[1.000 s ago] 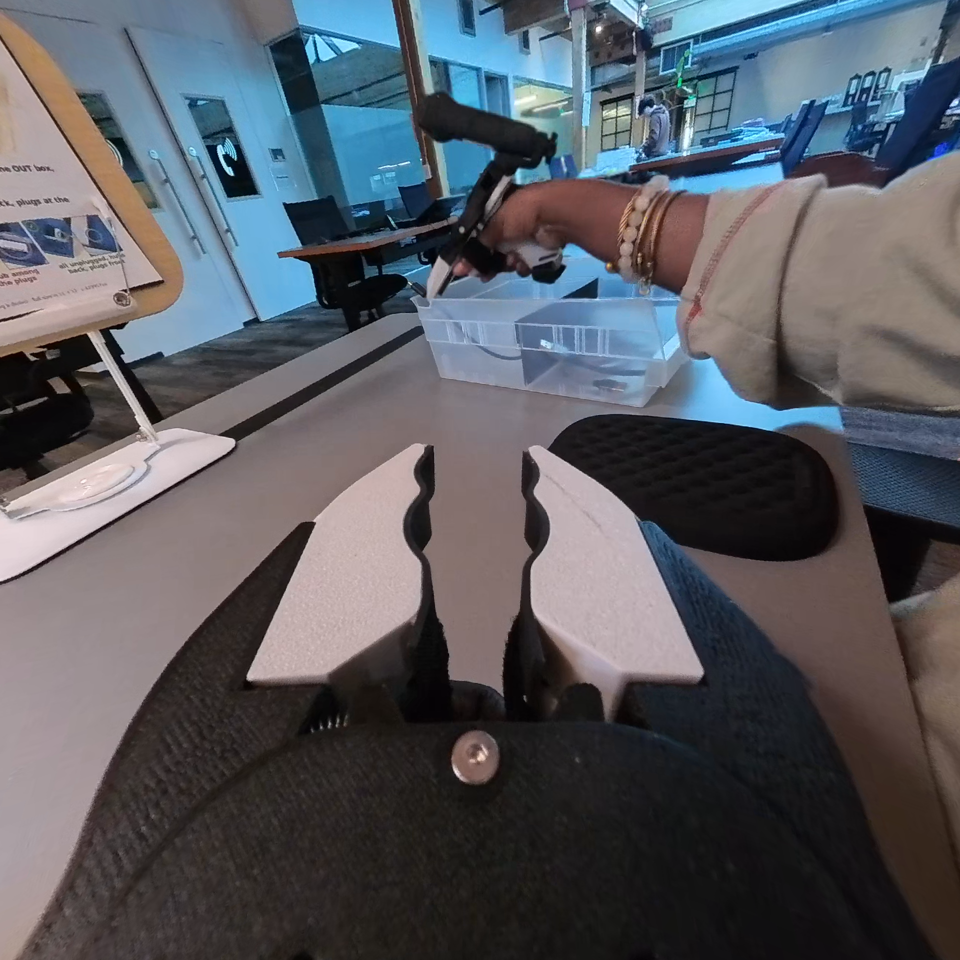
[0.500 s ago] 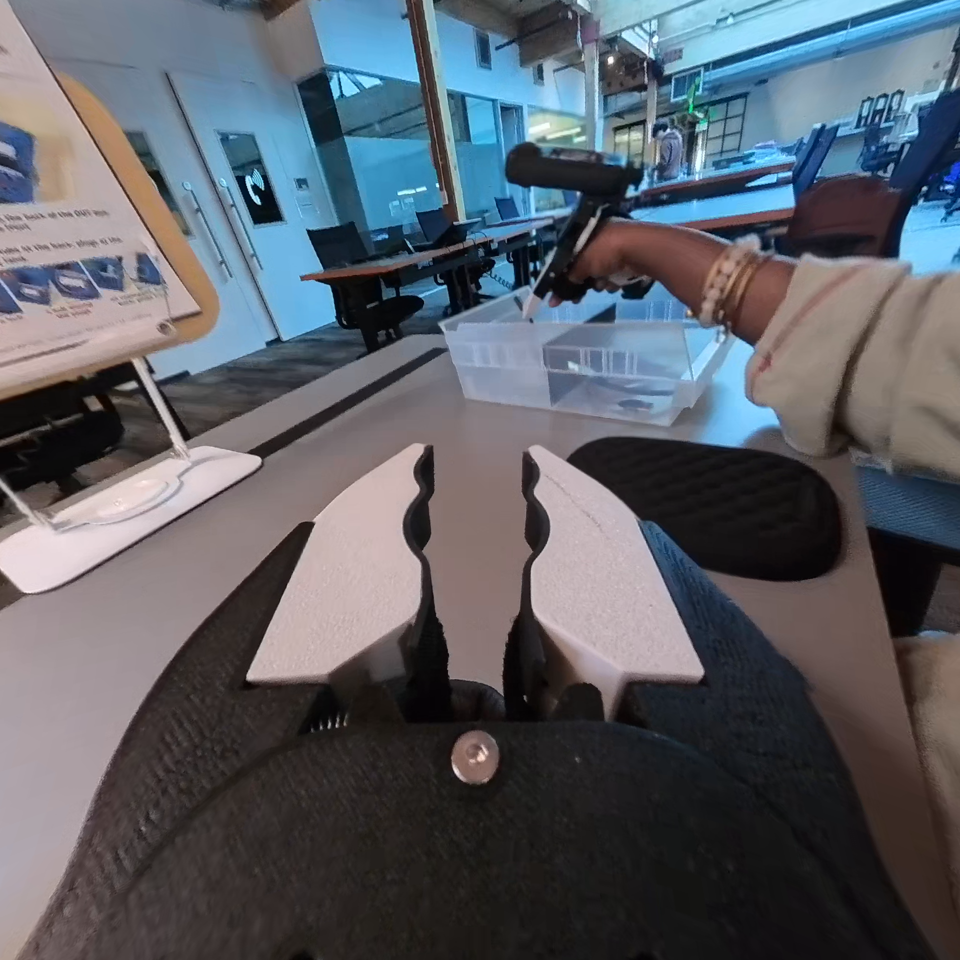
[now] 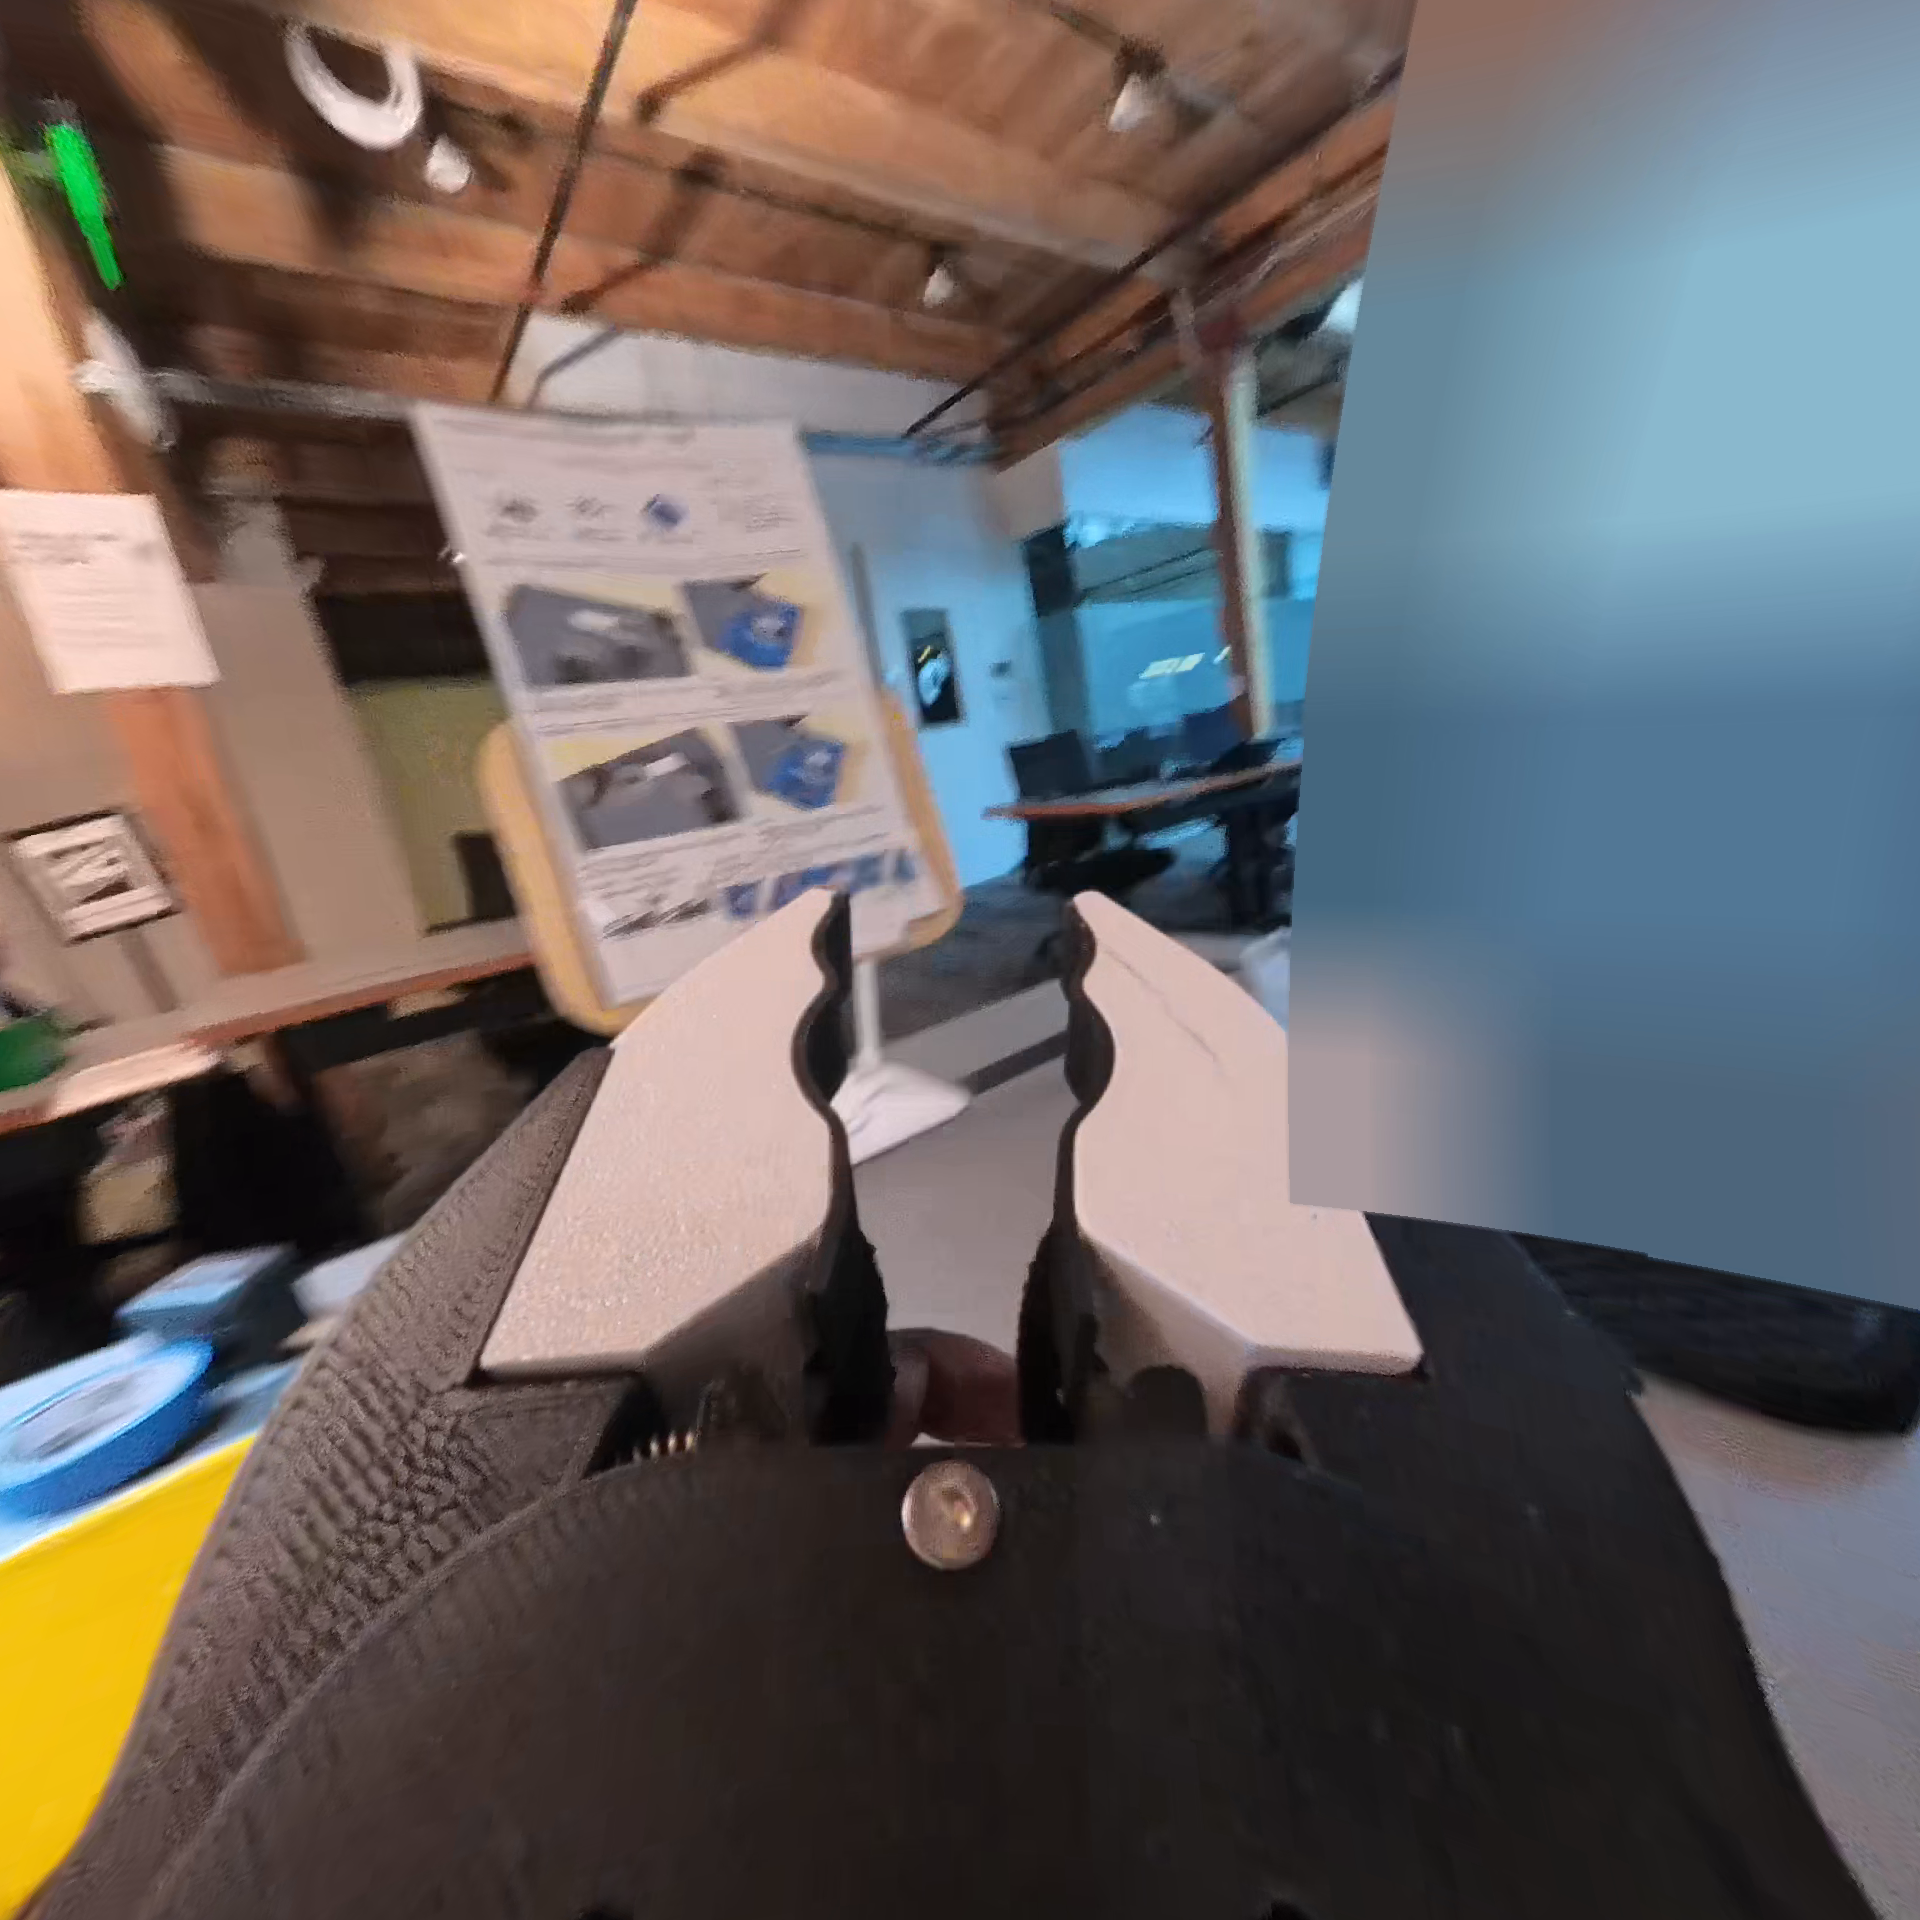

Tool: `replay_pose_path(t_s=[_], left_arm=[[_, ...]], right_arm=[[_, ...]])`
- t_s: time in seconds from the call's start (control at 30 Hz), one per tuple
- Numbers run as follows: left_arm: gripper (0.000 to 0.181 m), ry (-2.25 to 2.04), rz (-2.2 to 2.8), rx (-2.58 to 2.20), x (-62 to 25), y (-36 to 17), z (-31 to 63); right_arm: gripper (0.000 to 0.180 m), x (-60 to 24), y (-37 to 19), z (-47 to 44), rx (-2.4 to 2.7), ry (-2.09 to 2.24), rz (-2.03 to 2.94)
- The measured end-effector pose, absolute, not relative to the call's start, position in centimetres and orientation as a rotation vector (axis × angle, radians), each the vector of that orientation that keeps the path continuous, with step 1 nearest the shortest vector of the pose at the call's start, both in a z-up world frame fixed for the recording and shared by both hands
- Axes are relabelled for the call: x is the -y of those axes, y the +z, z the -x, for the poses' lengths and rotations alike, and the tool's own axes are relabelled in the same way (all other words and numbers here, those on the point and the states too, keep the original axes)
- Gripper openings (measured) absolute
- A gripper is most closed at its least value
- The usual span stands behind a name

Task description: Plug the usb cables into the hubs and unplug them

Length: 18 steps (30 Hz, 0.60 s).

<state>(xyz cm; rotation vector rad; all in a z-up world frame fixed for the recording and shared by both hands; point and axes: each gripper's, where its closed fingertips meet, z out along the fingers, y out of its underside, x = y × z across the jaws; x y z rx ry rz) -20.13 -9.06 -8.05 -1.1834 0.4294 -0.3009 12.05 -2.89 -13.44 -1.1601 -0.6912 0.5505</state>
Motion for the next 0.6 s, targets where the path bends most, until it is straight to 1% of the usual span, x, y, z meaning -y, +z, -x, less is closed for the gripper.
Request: replay_pose_path(t_s=[0.07, 0.13, 0.17, 0.27, 0.37, 0.47, 0.53, 0.6], left_arm=[[0.039, -0.184, 1.336, -0.43, 8.1, -9.5, 24.5], [0.048, -0.09, 1.533, -0.406, 6.0, -12.2, 29.2], [0.053, -0.084, 1.639, -0.391, 4.9, -14.0, 31.3], [0.054, -0.109, 1.873, -0.352, 2.0, -18.8, 35.9], [0.06, -0.09, 2.1, -0.403, 0.4, -23.7, 37.7], [0.074, -0.016, 2.292, -0.552, 0.4, -27.5, 37.8], [0.076, 0.107, 2.402, -0.612, 0.2, -29.4, 38.7], [0.073, 0.208, 2.484, -0.65, 0.1, -30.9, 39.6]], right_arm=[[0.068, 2.5, -12.5, -12.3, 0.646, 0.586, 1.134], [0.067, 2.4, -12.1, -12.4, 0.628, 0.6, 1.116], [0.067, 2.6, -12.3, -12.4, 0.629, 0.6, 1.116], [0.067, 2.2, -13.1, -13.3, 0.629, 0.548, 1.158], [0.065, 1.8, -12.8, -14.8, 0.573, 0.49, 1.159], [0.06, 2.0, -11.9, -15.8, 0.516, 0.518, 1.116], [0.058, 2.2, -11.6, -16.1, 0.493, 0.538, 1.095], [0.057, 2.2, -11.5, -16.3, 0.485, 0.533, 1.089]])
